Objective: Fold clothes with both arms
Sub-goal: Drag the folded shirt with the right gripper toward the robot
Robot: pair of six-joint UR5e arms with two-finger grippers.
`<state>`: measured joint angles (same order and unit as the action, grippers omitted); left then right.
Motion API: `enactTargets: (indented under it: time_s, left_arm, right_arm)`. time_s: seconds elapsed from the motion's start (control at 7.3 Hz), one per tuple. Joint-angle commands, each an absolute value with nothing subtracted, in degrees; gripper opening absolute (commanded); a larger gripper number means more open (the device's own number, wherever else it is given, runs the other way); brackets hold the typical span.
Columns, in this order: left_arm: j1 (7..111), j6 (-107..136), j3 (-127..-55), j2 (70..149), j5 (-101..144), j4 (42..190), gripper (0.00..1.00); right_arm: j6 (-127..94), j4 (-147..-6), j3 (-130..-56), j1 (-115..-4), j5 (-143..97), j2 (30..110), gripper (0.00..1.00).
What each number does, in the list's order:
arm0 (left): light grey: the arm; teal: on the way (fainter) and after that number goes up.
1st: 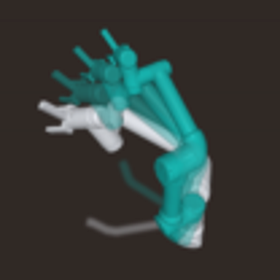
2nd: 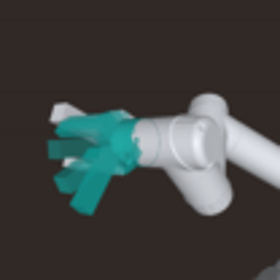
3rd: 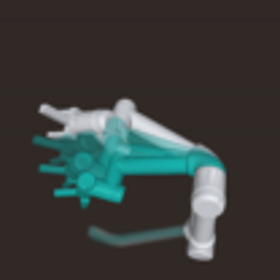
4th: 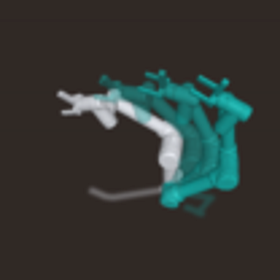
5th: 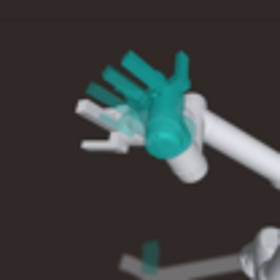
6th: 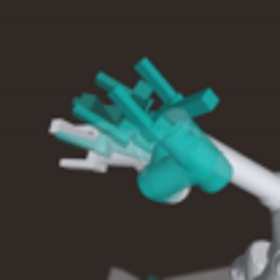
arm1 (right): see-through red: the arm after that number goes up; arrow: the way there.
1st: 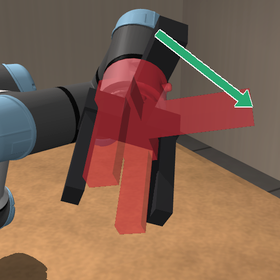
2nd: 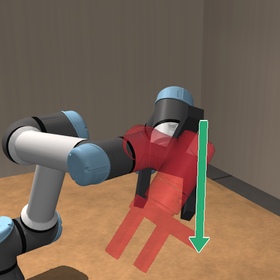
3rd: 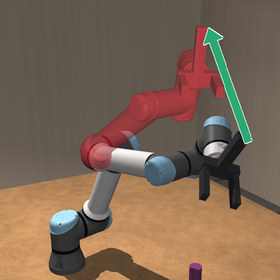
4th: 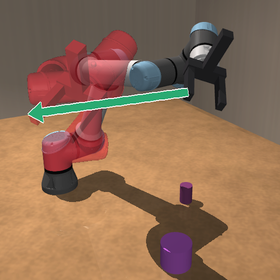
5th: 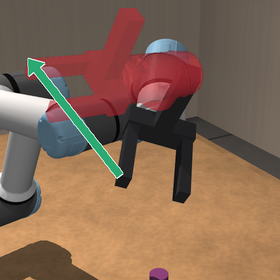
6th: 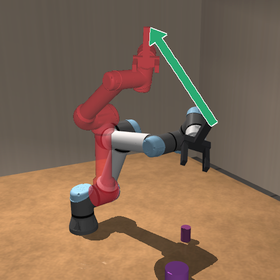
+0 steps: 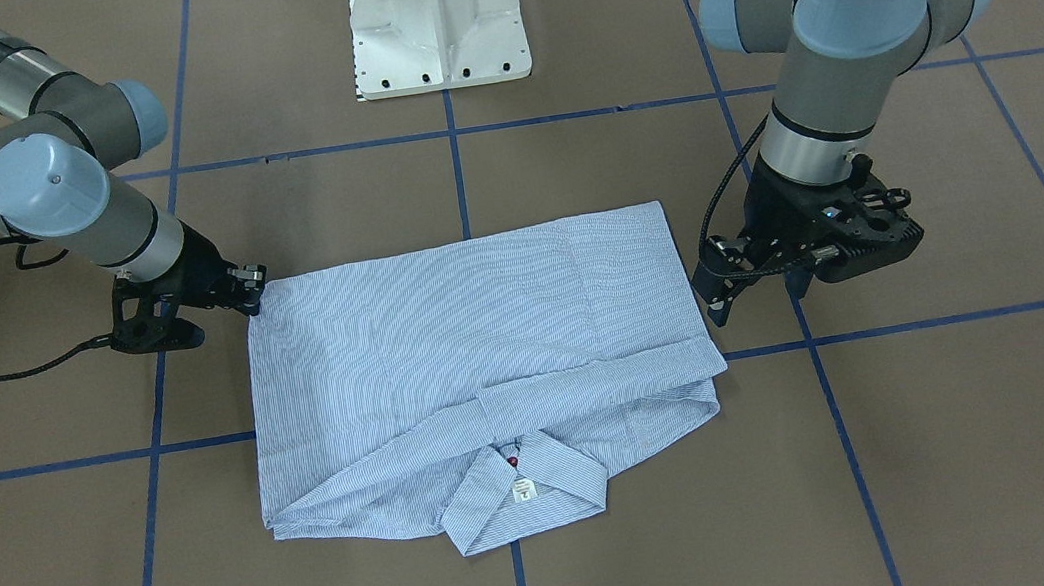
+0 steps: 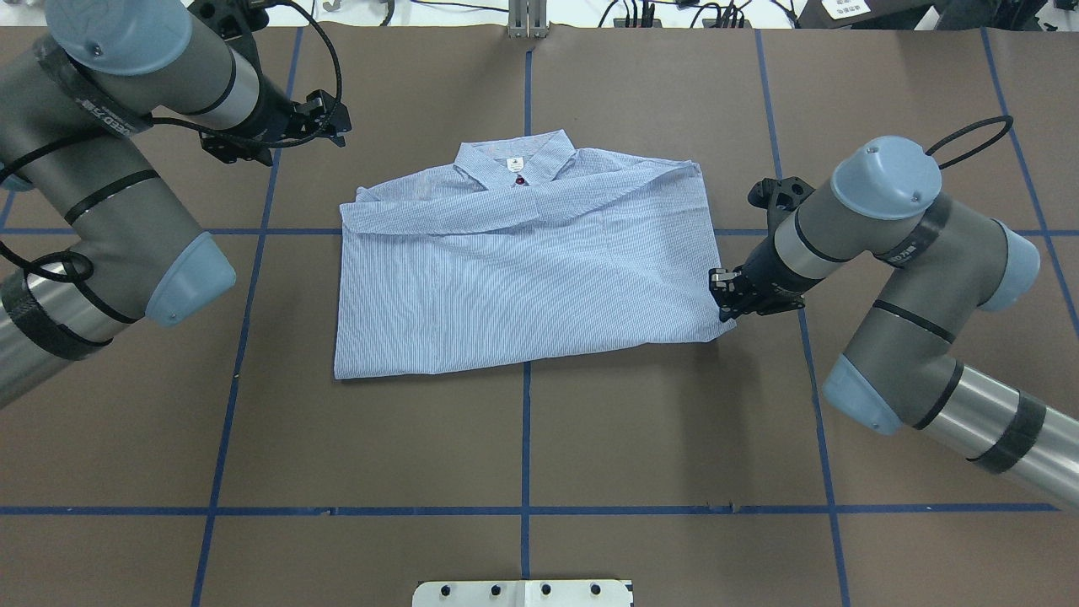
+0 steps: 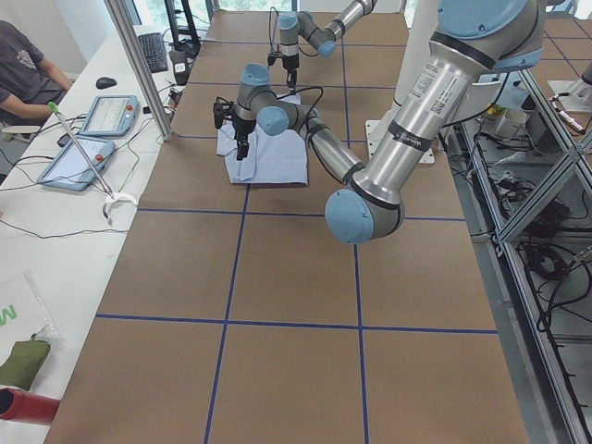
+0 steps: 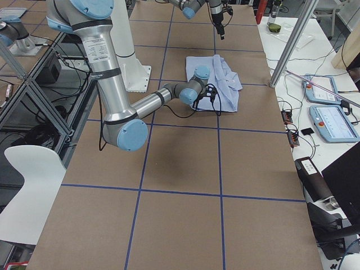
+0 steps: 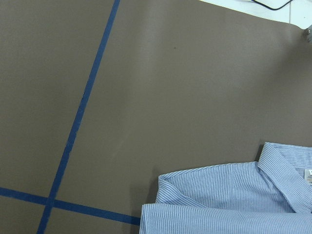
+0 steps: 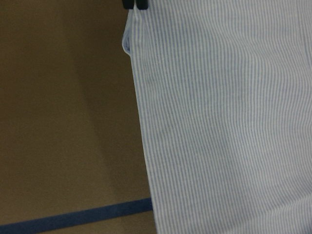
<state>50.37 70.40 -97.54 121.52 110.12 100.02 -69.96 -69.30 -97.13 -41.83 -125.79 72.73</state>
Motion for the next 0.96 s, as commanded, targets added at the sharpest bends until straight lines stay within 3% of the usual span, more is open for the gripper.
enactTargets:
  time_s: [0.0, 0.27, 0.82]
  left_arm:
    - [50.6, 70.4, -97.8, 121.6, 110.1, 99.8, 1.0]
    - [50.6, 70.4, -98.2, 121.5, 110.1, 99.2, 1.0]
    - [50.5, 70.5, -98.5, 121.4, 110.0, 99.2, 1.0]
  right_arm:
    - [-70.0, -69.1, -104.5, -41.8, -129.1, 78.5, 0.0]
    - [-70.0, -69.2, -117.9, -38.9, -133.7, 88.2, 0.0]
    - [-77.9, -69.3, -128.4, -24.2, -136.5, 98.0, 0.0]
